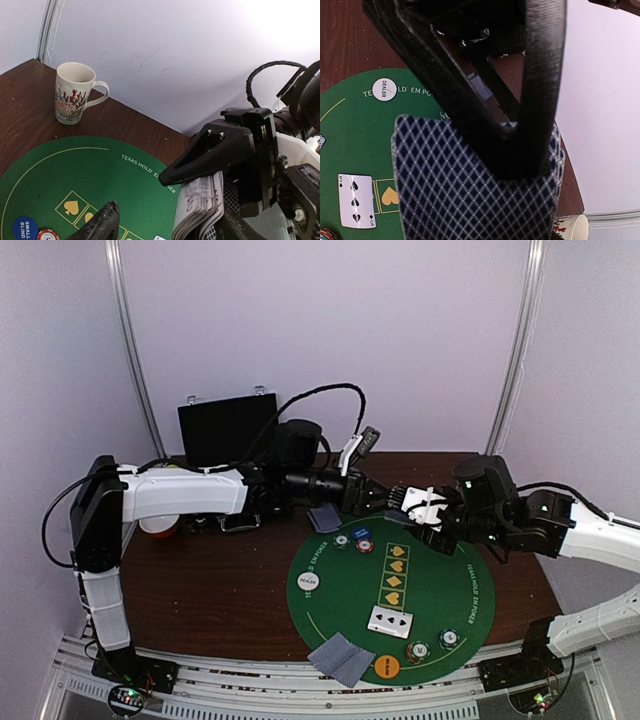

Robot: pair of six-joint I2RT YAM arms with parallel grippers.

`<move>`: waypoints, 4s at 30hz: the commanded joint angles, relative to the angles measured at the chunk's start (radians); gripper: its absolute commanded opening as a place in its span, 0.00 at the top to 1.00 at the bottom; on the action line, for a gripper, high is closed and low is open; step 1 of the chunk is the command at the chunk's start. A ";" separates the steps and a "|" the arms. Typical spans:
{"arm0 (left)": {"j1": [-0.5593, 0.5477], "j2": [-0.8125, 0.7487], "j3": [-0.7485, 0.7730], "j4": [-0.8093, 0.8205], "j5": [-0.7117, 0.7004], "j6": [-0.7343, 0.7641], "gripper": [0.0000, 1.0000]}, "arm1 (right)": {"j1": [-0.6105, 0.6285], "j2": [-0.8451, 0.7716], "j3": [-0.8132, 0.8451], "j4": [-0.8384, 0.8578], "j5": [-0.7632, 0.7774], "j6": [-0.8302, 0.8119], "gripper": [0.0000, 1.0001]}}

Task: Distribute texas hold em gaming equipment
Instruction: Pick up the poker card from the face-down deck piles, then flop the poker card into the community card area, then adjust the poker card in the community card area.

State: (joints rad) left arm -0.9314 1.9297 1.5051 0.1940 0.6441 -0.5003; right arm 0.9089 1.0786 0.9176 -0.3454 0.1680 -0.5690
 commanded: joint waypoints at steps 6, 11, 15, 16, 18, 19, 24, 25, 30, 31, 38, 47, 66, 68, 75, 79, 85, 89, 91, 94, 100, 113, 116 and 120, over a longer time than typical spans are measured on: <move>-0.006 -0.049 0.008 -0.101 -0.120 0.136 0.55 | -0.004 -0.028 0.017 0.012 0.001 0.011 0.56; -0.004 -0.079 -0.010 -0.104 -0.155 0.169 0.56 | -0.004 -0.024 0.015 0.011 0.005 0.012 0.56; -0.005 -0.086 -0.010 -0.112 -0.149 0.187 0.63 | -0.004 -0.024 0.015 0.011 0.008 0.012 0.56; -0.004 -0.090 -0.012 -0.116 -0.148 0.193 0.64 | -0.003 -0.024 0.015 0.010 0.008 0.012 0.56; -0.004 -0.098 -0.018 -0.115 -0.144 0.204 0.70 | -0.003 -0.025 0.015 0.007 0.011 0.012 0.56; -0.004 -0.103 -0.021 -0.116 -0.139 0.210 0.74 | -0.003 -0.025 0.015 0.007 0.013 0.011 0.56; -0.004 -0.141 -0.047 -0.111 -0.124 0.247 0.95 | -0.004 -0.025 0.018 0.005 0.018 0.011 0.56; -0.004 -0.150 -0.054 -0.111 -0.126 0.257 1.00 | -0.004 -0.025 0.018 0.005 0.020 0.011 0.56; -0.002 -0.201 -0.101 -0.111 -0.117 0.315 1.00 | -0.005 -0.023 0.018 0.001 0.038 0.013 0.56; 0.004 -0.217 -0.116 -0.108 -0.108 0.324 1.00 | -0.004 -0.023 0.017 0.000 0.042 0.014 0.56; 0.079 -0.368 -0.290 0.013 -0.077 0.438 1.00 | -0.017 -0.018 0.016 -0.011 0.074 0.018 0.56; 0.093 -0.424 -0.620 0.290 -0.443 0.946 1.00 | -0.026 -0.023 0.034 -0.023 0.079 0.024 0.57; -0.169 0.168 -0.510 0.818 -0.560 1.518 1.00 | -0.029 -0.026 0.041 -0.040 0.062 0.027 0.57; -0.197 0.201 -0.497 0.807 -0.569 1.554 1.00 | -0.029 -0.026 0.040 -0.037 0.059 0.026 0.57; -0.269 0.276 -0.483 0.783 -0.560 1.606 1.00 | -0.029 -0.028 0.036 -0.033 0.049 0.026 0.57; -0.293 0.282 -0.500 0.745 -0.545 1.632 1.00 | -0.030 -0.033 0.042 -0.038 0.050 0.026 0.57; -0.300 0.276 -0.516 0.731 -0.571 1.611 0.98 | -0.029 -0.034 0.043 -0.040 0.046 0.028 0.57; -0.300 0.257 -0.530 0.740 -0.606 1.597 0.84 | -0.030 -0.033 0.047 -0.042 0.045 0.029 0.56; -0.300 0.244 -0.544 0.738 -0.613 1.591 0.72 | -0.029 -0.035 0.048 -0.044 0.044 0.028 0.56; -0.299 0.213 -0.566 0.735 -0.618 1.562 0.67 | -0.030 -0.037 0.047 -0.044 0.044 0.027 0.57; -0.297 0.147 -0.595 0.724 -0.646 1.485 0.58 | -0.029 -0.038 0.046 -0.049 0.041 0.031 0.57; -0.247 0.095 -0.205 -0.032 -0.540 0.838 0.44 | -0.030 -0.058 0.036 -0.049 0.038 0.038 0.56; -0.225 0.139 -0.126 -0.158 -0.365 0.677 0.39 | -0.030 -0.060 0.032 -0.046 0.043 0.041 0.56; -0.225 0.180 -0.132 -0.138 -0.310 0.643 0.27 | -0.030 -0.050 0.039 -0.054 0.056 0.047 0.57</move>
State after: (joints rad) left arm -1.1561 2.0445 1.3869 0.1917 0.2100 0.3111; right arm 0.8848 1.0363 0.9325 -0.3912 0.2131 -0.5426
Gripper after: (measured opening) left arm 0.706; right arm 0.439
